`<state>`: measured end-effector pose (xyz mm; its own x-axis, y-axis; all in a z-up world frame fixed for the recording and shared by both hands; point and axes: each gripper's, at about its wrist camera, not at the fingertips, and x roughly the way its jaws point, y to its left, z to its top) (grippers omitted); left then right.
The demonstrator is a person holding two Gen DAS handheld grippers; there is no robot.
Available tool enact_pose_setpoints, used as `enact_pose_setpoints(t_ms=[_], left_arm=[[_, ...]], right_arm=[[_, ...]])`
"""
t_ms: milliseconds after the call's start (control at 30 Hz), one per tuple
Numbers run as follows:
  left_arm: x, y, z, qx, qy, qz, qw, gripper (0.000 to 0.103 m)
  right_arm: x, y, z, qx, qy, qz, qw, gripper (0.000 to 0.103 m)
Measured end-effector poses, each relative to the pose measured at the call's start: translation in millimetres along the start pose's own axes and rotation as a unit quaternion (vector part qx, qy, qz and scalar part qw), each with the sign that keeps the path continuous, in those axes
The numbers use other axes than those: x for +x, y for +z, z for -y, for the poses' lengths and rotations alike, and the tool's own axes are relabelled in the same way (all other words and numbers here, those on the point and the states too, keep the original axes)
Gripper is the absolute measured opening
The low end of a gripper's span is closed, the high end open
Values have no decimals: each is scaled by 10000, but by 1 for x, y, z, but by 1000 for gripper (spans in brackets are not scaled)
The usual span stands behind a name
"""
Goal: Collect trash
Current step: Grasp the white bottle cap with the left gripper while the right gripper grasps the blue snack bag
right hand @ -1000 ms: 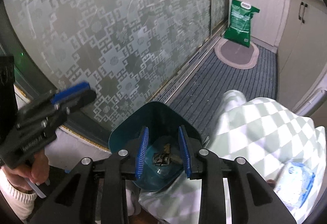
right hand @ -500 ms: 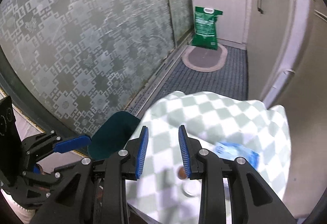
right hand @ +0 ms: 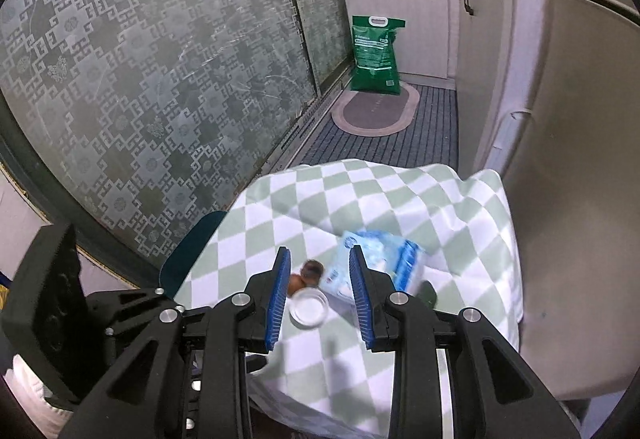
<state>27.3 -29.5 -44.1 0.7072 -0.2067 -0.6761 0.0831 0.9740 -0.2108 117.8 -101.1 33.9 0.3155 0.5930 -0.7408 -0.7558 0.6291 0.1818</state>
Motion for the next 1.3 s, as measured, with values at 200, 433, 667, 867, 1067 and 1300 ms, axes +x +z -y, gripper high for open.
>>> enact_pose_setpoints(t_ms=[200,433,667,867,1067,1300], left_arm=[[22,3,1,-42,338,-146,9993,39],[38,8,0,-85,385,-174,9991,39],[47,16,-2,-57,485,-199,9986,39],[55,22,0,24,510,-230,9984,39],[56,24,1,109,478,-226,9985,32],[25,27,-2,-15,252,53,9997,32]], right_arm=[[-7,-5,16,112,-83,18,9999,31],[-15,-6,33,234,-119,91,9996,31],[-14,-4,46,322,-132,77,9994,31],[-6,0,55,410,-91,18,9991,31],[21,0,60,536,123,-425,9976,31],[32,-1,59,531,-74,-505,9973,31]])
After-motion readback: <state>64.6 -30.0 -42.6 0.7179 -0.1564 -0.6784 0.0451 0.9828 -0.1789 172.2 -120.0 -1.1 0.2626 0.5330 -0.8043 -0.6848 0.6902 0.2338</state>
